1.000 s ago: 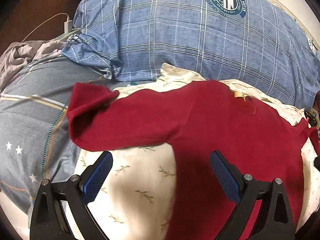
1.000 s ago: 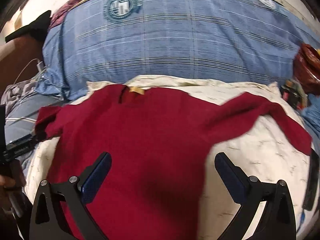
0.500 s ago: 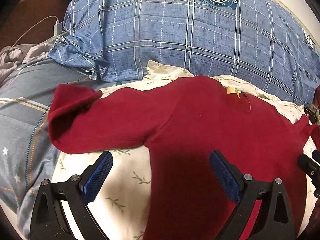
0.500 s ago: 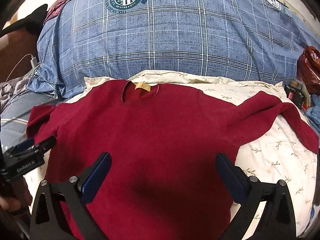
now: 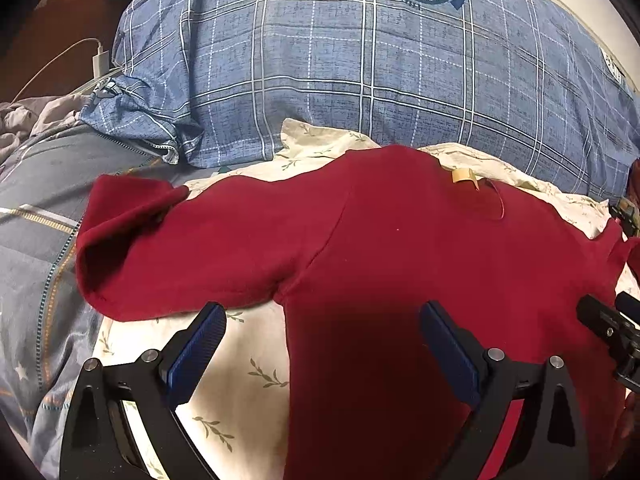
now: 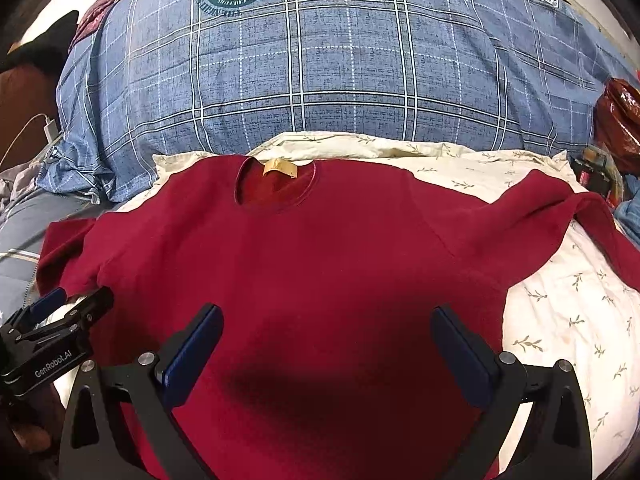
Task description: Fold small clothes
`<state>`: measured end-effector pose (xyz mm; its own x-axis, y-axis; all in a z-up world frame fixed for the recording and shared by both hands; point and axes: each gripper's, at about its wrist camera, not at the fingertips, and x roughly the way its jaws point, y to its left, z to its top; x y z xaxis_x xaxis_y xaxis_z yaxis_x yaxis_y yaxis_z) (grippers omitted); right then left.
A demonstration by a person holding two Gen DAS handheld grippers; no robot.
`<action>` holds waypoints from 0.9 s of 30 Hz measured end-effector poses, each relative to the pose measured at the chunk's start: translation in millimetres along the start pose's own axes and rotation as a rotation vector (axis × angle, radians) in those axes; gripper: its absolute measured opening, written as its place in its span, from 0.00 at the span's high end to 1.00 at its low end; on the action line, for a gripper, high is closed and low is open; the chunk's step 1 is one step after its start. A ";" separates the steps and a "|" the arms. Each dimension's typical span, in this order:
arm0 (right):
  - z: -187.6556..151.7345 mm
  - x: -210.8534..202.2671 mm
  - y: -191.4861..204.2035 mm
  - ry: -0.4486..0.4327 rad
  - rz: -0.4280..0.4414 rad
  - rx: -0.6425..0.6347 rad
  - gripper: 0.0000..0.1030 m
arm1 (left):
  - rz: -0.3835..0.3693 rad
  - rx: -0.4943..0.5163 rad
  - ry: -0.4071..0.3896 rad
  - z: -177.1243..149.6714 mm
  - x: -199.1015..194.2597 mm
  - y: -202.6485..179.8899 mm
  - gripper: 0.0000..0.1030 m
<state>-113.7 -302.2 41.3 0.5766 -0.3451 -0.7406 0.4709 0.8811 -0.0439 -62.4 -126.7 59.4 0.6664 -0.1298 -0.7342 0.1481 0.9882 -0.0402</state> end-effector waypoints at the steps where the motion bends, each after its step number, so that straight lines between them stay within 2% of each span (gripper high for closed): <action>1: 0.2 1.2 0.8 0.001 0.000 0.001 0.00 | 0.000 0.002 -0.001 0.2 0.9 0.1 0.06; 8: 0.6 7.5 7.8 0.020 0.033 0.011 0.00 | 0.012 0.007 -0.015 -2.1 2.7 1.3 0.06; 27: 4.7 15.3 23.1 0.038 0.014 -0.023 0.00 | 0.017 -0.002 -0.003 -2.1 11.3 4.6 0.06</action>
<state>-90.9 -288.6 32.1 0.5572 -0.3210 -0.7658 0.4473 0.8930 -0.0488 -55.7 -123.4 49.5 0.6708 -0.1137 -0.7328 0.1359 0.9903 -0.0292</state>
